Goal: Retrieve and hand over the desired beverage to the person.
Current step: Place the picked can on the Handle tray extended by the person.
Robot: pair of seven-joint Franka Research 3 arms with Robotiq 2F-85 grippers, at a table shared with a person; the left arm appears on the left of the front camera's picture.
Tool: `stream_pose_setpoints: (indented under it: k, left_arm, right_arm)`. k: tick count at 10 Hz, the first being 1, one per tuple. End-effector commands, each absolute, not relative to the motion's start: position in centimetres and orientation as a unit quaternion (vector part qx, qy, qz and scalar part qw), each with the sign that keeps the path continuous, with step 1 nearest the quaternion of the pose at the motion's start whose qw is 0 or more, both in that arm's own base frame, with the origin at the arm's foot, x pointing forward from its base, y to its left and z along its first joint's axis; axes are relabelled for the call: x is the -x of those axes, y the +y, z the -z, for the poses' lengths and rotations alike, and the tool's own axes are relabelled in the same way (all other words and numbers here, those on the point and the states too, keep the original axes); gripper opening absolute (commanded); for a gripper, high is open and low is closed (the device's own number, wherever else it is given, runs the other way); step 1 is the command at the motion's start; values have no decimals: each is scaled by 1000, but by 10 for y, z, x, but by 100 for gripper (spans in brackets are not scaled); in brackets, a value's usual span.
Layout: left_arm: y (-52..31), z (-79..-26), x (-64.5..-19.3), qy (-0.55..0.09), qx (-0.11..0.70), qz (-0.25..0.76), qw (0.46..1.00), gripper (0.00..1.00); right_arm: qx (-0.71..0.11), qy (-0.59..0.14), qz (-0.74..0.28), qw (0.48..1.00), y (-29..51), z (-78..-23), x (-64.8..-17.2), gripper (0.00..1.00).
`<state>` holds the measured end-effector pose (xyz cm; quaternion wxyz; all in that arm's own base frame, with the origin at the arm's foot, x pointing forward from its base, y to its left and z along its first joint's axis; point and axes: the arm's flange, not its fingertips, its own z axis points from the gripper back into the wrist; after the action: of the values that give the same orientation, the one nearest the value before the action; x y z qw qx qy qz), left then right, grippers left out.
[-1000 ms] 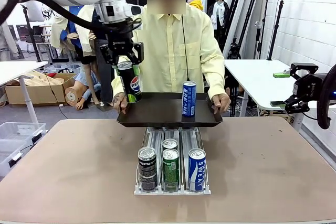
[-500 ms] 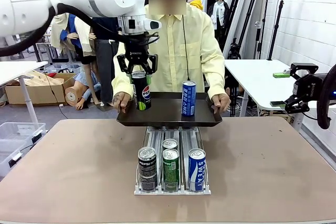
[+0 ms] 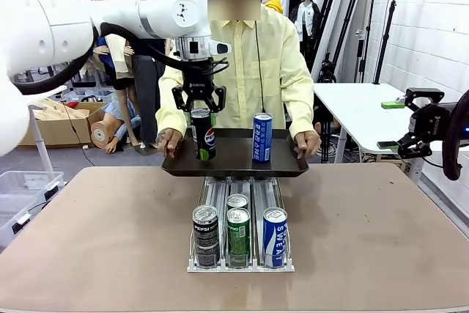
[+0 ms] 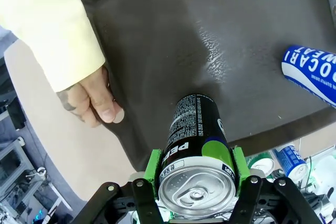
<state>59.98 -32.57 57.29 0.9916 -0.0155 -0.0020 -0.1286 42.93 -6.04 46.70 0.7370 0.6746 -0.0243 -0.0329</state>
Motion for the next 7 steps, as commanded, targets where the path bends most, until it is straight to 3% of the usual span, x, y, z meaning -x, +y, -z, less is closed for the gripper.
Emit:
stream_pose_setpoints:
  k: [1, 7]
  left_arm:
    - [-337, -585, -614, 3, -1, 112, 994, 0]
    - [-339, -570, -622, 18, -13, 111, 994, 0]
  right_arm:
    - [-671, -26, 35, 740, -59, -467, -429, 100]
    - [-671, -26, 35, 740, -59, -467, -429, 100]
